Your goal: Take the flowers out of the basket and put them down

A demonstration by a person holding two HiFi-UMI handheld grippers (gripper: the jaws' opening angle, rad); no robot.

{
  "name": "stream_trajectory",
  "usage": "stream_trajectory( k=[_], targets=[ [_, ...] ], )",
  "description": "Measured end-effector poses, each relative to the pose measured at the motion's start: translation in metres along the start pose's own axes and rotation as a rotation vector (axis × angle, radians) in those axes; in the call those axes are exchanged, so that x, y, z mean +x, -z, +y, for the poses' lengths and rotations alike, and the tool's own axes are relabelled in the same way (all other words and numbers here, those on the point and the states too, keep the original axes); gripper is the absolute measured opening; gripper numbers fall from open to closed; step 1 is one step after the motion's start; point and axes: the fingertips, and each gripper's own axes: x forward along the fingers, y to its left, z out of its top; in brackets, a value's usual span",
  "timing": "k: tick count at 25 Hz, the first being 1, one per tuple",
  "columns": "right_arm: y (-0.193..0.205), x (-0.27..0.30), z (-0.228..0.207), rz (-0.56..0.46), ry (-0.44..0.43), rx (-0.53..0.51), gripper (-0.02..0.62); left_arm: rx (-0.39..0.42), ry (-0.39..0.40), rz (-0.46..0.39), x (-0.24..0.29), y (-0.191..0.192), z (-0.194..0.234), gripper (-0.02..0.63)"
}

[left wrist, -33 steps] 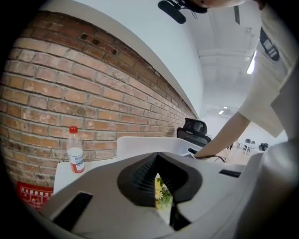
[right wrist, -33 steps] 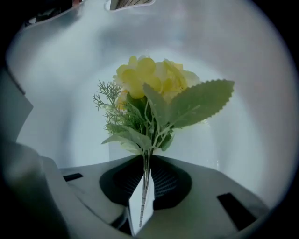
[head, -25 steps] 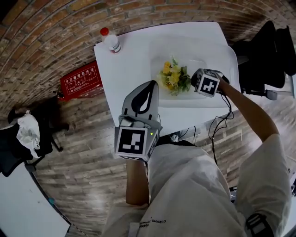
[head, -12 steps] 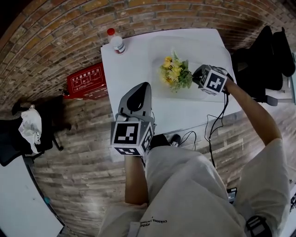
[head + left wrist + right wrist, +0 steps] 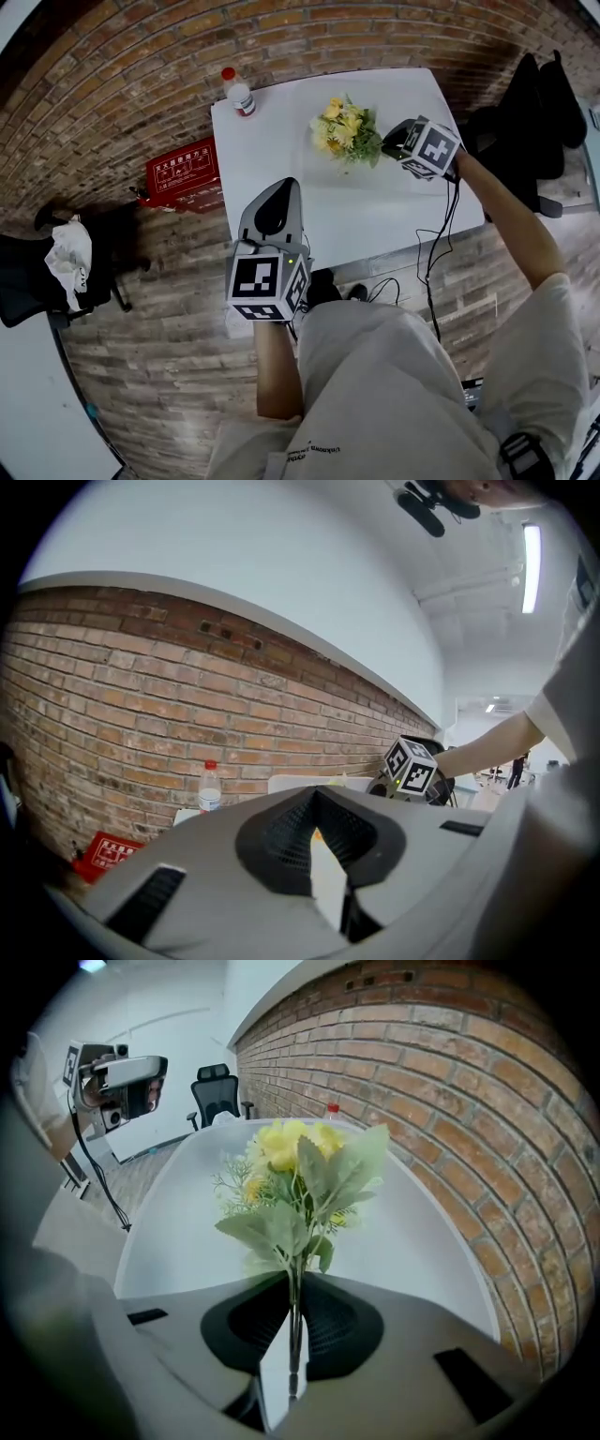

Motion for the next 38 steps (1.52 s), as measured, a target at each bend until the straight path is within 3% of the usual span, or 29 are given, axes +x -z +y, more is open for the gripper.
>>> stream_trajectory(
  k=[8,16,27,30,38],
  targets=[
    [-0.034,-0.036,-0.005,-0.128,-0.003,0.056,0.066,0.002,-0.054,0.004,-0.033,0.009,-0.012,0.026],
    [-0.038,-0.07,-0.001,-0.186,0.034,0.112,0.066,0.044,-0.091,-0.018,-0.064,0.004,-0.03,0.026],
    [-0.032,-0.111,0.019,-0.372,0.055,0.335,0.066,0.076,-0.082,-0.044,-0.102,0.011,-0.07,0.026],
    [-0.032,-0.121,0.027,-0.44,0.037,0.446,0.066,0.079,-0.082,-0.046,-0.107,0.014,-0.079,0.026],
    [-0.052,-0.151,0.056,-0.65,-0.018,0.565,0.064,0.116,-0.079,-0.059,-0.126,0.014,-0.097,0.026]
  ],
)
